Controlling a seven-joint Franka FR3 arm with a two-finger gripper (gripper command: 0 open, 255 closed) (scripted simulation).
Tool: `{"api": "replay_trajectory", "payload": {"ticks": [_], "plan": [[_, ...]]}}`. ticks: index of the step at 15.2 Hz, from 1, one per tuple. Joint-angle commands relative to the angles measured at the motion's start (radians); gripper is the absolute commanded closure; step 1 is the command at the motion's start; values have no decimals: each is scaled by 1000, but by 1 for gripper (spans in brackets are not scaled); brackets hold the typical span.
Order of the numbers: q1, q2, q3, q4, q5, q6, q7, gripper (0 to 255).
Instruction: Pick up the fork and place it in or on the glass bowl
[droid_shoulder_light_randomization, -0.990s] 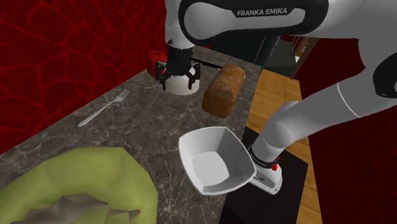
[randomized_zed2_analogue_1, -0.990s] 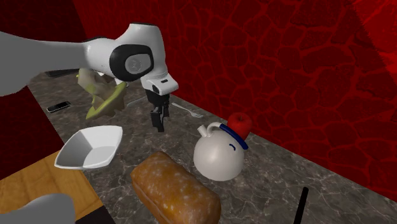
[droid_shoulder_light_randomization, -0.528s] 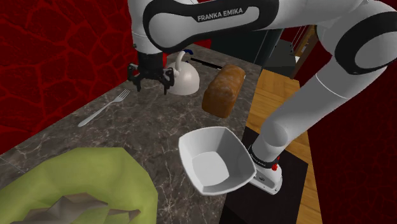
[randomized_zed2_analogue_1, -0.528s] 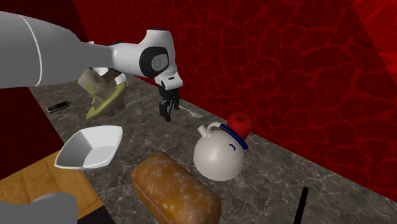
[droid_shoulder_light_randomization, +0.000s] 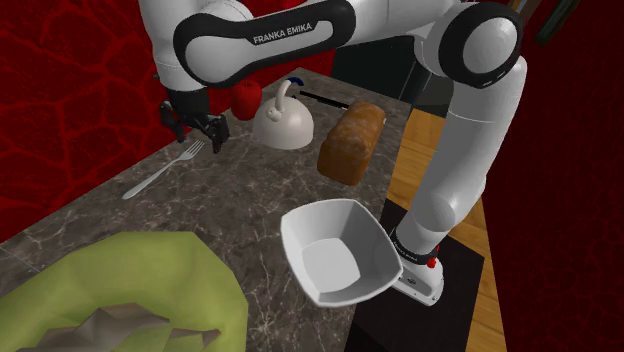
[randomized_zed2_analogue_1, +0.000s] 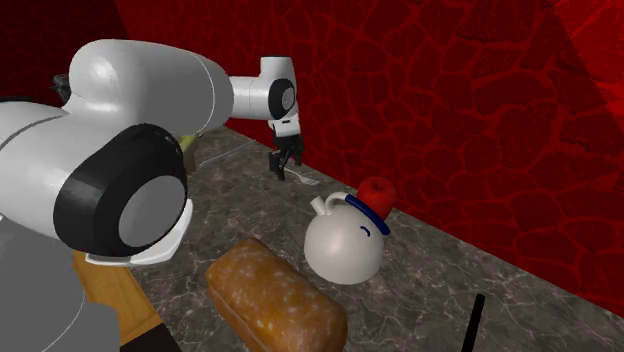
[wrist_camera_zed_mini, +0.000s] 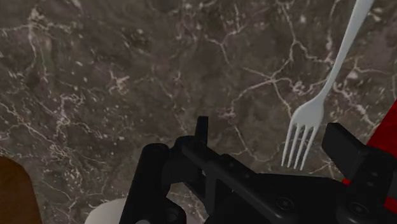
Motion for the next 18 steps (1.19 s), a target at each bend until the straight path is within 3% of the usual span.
{"api": "replay_trajectory", "payload": {"ticks": [1,4,12,18], "plan": [[44,88,-24,89,-61,-22,97,0],[123,225,-74,249,-134,-65,208,0],[119,249,-89,181,-154,22,223,0],[119,249,-89,181,-154,22,223,0]]}}
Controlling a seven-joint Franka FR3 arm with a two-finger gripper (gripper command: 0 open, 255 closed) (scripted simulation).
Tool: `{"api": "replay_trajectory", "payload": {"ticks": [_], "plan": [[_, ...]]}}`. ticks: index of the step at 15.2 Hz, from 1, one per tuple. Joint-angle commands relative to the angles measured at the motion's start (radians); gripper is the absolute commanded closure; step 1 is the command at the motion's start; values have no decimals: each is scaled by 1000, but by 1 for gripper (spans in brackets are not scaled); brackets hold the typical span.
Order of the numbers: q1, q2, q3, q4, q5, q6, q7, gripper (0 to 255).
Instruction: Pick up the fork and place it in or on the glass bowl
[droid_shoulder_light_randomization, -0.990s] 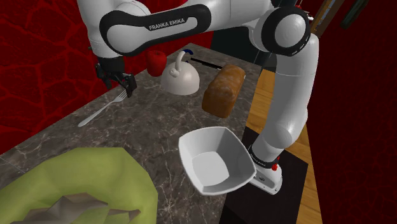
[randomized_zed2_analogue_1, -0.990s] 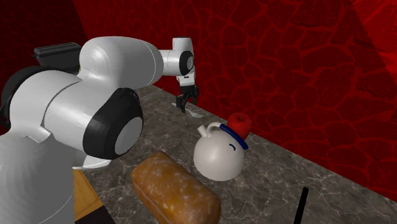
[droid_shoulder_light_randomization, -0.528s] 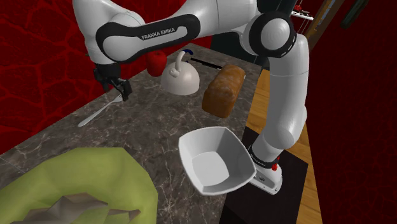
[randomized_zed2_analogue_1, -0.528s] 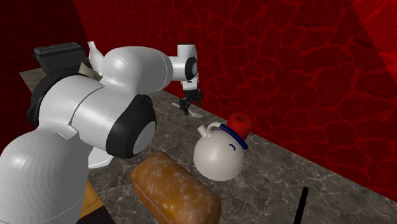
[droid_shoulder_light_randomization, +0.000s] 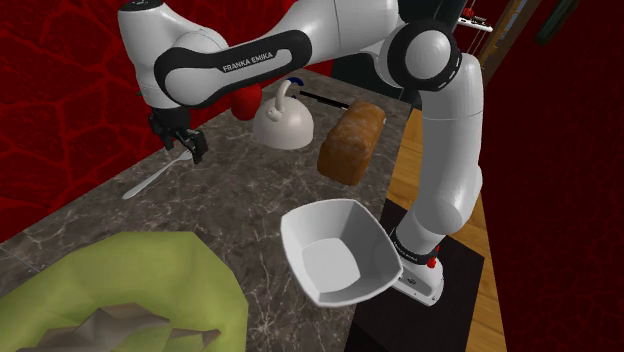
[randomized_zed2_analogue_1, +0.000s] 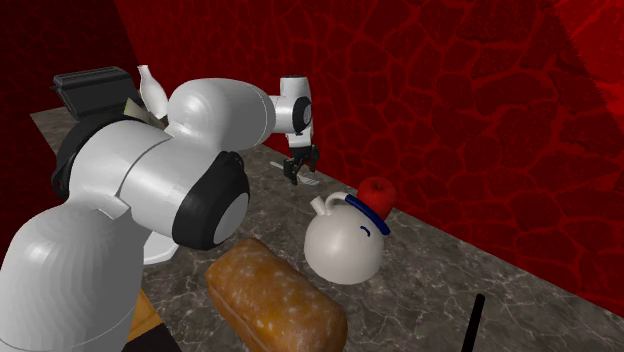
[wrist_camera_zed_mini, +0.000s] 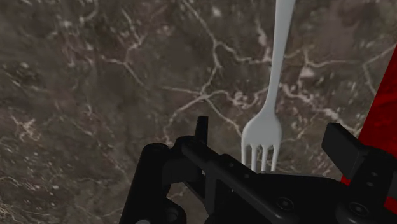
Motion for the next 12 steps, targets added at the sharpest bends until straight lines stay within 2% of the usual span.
{"api": "replay_trajectory", "payload": {"ticks": [1,2,3,12], "plan": [[0,0,0,0,0,0,0,0],[0,0,0,0,0,0,0,0],[0,0,0,0,0,0,0,255],[-1,0,1,0,-1,0,0,255]]}}
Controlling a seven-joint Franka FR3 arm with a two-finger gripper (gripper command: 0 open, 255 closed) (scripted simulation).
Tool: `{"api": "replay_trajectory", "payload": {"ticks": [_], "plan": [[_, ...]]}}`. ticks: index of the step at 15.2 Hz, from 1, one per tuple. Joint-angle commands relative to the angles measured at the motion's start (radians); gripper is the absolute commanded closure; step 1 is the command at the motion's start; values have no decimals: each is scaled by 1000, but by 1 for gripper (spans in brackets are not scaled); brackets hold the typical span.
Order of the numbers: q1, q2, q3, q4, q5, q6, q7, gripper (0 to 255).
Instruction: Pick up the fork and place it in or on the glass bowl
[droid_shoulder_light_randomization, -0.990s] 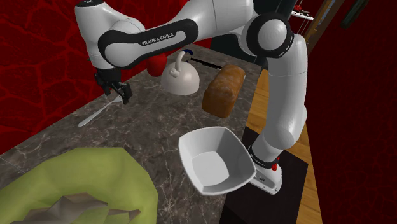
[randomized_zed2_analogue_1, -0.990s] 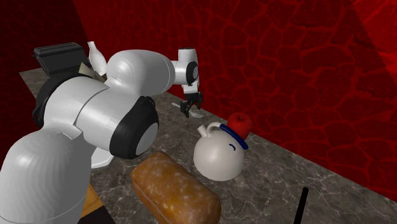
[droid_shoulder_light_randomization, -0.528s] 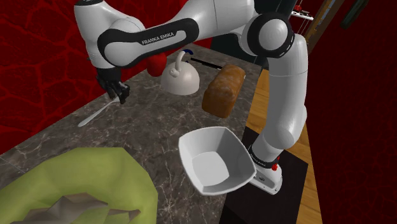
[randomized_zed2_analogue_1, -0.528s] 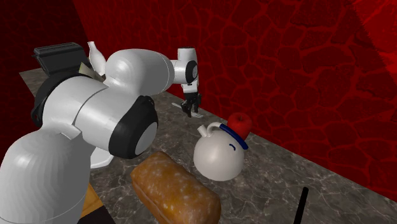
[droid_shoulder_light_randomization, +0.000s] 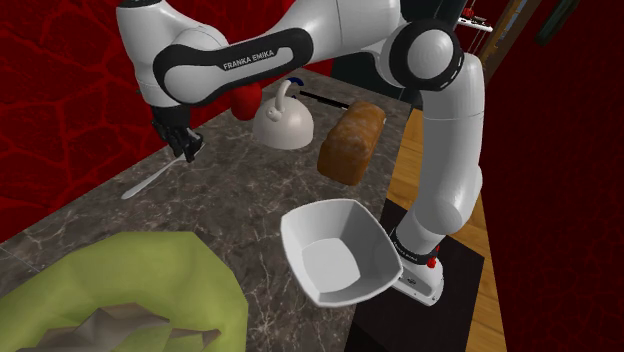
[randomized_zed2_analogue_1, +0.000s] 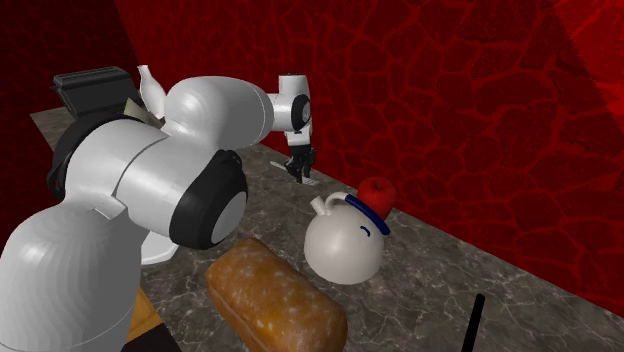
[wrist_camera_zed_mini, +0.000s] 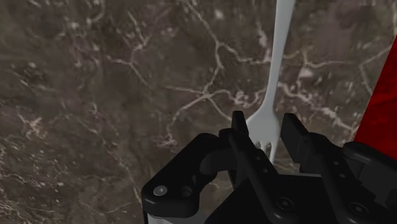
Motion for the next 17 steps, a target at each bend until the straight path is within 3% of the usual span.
{"api": "replay_trajectory", "payload": {"ticks": [1,17], "plan": [[-1,5,-2,8,1,-3,-2,255],[17,-28,17,181,34,-197,-40,255]]}}
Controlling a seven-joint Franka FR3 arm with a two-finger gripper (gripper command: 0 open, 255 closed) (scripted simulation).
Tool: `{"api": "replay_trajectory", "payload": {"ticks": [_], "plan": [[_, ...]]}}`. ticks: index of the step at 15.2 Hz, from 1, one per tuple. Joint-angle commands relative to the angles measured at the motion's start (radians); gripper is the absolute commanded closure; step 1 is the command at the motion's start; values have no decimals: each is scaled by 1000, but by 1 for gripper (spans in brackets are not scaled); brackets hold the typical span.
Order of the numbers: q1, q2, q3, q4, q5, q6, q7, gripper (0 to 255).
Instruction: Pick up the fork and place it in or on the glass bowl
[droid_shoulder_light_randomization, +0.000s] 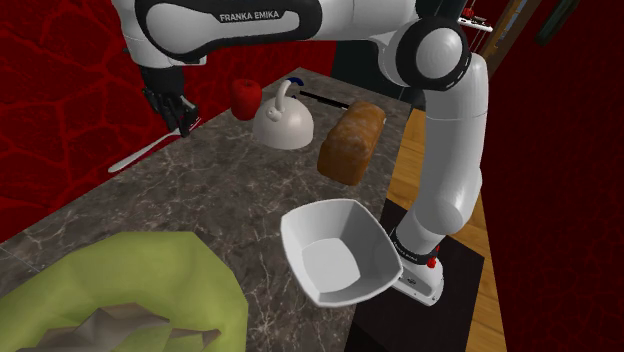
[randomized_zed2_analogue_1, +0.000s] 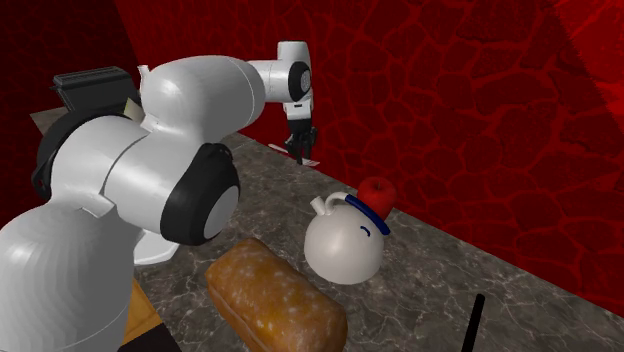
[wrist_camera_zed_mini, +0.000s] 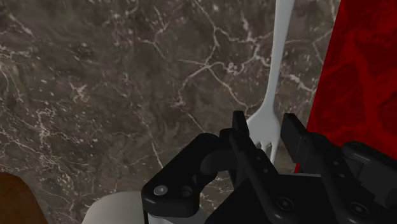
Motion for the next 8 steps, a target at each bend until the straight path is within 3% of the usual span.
{"api": "replay_trajectory", "payload": {"ticks": [1,8], "plan": [[6,1,1,31,1,-29,-4,255],[31,11,2,142,-1,-128,-16,255]]}}
